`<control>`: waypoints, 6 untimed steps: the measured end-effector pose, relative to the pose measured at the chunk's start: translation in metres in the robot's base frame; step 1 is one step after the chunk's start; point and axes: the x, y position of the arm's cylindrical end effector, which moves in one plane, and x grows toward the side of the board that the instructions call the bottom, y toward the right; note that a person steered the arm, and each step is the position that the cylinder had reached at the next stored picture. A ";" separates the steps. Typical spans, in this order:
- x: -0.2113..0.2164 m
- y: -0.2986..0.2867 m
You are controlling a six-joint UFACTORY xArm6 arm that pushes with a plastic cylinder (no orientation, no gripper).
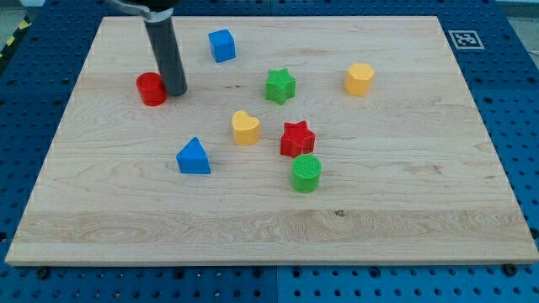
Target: Slide the red star a bit down
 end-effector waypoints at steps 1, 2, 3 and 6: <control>0.007 -0.014; 0.013 0.027; 0.016 0.096; 0.068 0.168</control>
